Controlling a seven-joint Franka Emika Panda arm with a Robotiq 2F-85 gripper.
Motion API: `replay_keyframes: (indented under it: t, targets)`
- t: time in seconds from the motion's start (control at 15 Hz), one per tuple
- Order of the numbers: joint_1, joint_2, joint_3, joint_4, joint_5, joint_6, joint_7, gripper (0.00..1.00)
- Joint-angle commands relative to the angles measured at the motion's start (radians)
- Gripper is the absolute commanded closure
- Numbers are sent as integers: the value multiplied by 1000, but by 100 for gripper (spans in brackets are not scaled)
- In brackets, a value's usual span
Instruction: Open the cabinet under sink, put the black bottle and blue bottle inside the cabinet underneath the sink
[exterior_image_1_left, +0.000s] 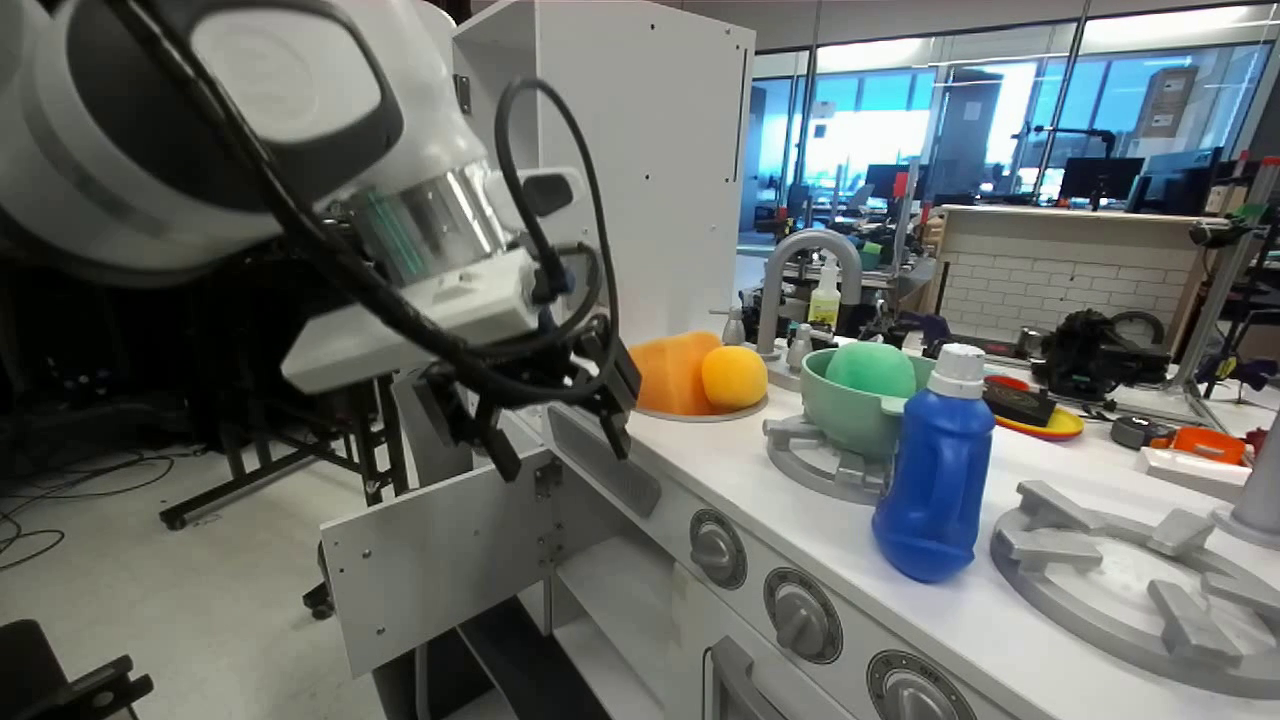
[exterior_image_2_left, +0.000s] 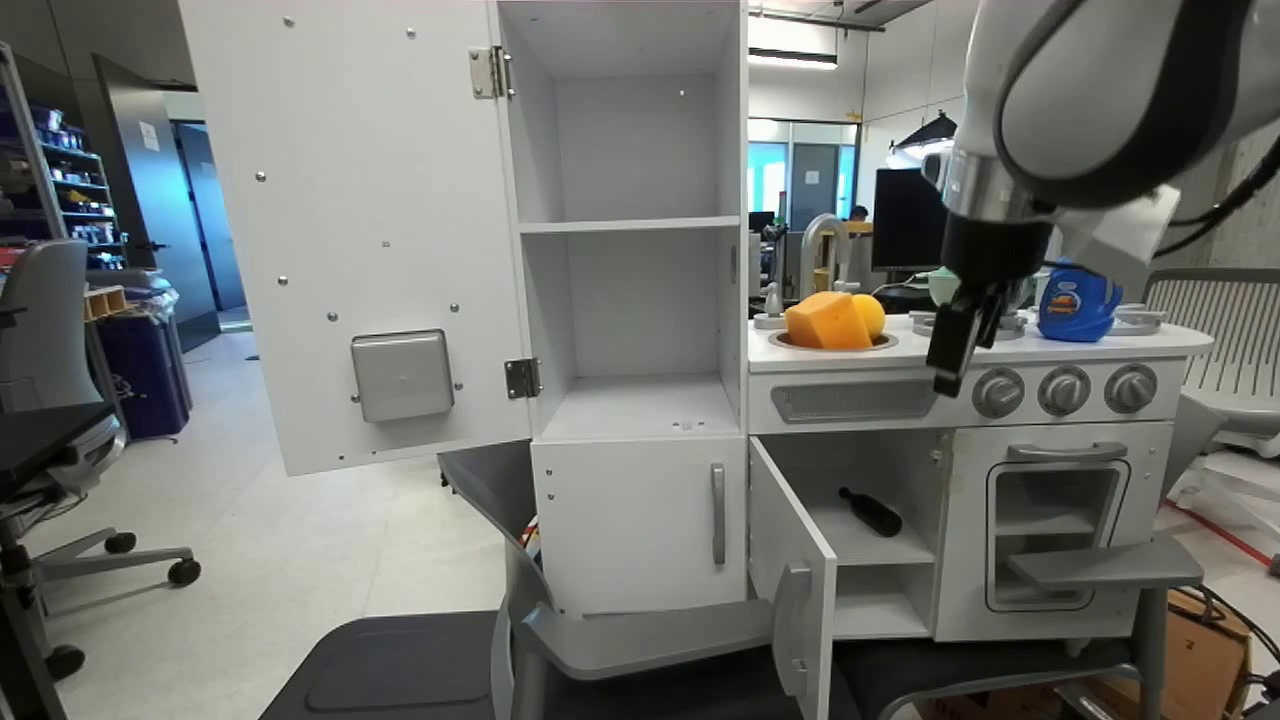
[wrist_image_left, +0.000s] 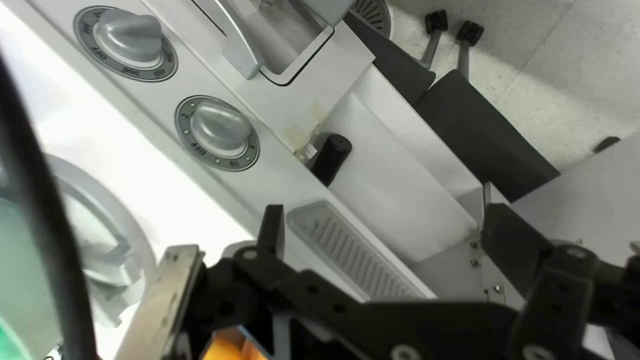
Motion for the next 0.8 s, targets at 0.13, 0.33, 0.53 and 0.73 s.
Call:
replay_keyframes:
  t: [0.13,0.33,0.53,0.73]
  targets:
    - [-197,-303,167,130,-181,-374,162,0]
    - [-410,-350,365,238,-238,-577,217,0]
    - [-549,-342,479,306,-311,-741,240,0]
    - [-647,-270,526,335,-311,-761,232,0]
